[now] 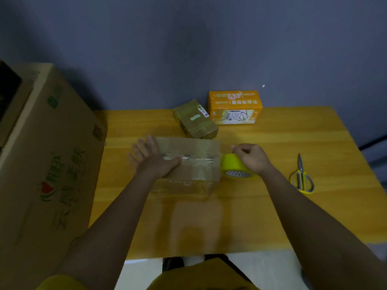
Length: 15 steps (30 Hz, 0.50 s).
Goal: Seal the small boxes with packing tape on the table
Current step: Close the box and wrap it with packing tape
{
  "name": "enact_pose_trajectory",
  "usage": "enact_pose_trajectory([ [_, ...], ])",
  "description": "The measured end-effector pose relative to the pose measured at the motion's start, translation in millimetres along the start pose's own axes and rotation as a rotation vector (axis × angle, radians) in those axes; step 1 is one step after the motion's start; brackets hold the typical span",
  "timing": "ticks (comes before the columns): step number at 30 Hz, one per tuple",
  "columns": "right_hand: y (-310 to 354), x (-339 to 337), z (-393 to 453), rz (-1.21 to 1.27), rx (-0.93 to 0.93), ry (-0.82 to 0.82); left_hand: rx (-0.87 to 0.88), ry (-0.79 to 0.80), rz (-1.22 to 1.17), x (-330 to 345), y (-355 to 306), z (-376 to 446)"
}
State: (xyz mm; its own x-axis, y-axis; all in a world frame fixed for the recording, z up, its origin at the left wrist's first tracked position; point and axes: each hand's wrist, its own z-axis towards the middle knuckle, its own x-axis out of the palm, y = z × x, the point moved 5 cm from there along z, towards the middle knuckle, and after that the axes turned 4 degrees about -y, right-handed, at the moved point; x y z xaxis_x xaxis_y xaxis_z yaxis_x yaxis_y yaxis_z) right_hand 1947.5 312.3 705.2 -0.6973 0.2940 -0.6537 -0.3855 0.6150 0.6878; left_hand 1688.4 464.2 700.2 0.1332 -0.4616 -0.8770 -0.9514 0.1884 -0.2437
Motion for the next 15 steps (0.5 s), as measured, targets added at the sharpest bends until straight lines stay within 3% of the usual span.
enact_pose_trajectory([
  [2,-13,-6,-2,0.086,0.016,-0.046,0.295,-0.135,0.086,2,-35,-8],
  [4,-22,-5,-1,0.123,0.027,-0.009,0.489,-0.155,0.057,14,-78,-19],
  [7,-23,-2,0,0.168,-0.029,0.035,0.385,-0.096,-0.034,36,-117,-16],
  [12,-43,-9,8,0.286,-0.017,0.213,0.332,-0.249,0.088,53,-119,-8],
  [15,-52,-7,13,0.186,-0.023,0.217,0.313,-0.271,0.098,55,-119,-7],
])
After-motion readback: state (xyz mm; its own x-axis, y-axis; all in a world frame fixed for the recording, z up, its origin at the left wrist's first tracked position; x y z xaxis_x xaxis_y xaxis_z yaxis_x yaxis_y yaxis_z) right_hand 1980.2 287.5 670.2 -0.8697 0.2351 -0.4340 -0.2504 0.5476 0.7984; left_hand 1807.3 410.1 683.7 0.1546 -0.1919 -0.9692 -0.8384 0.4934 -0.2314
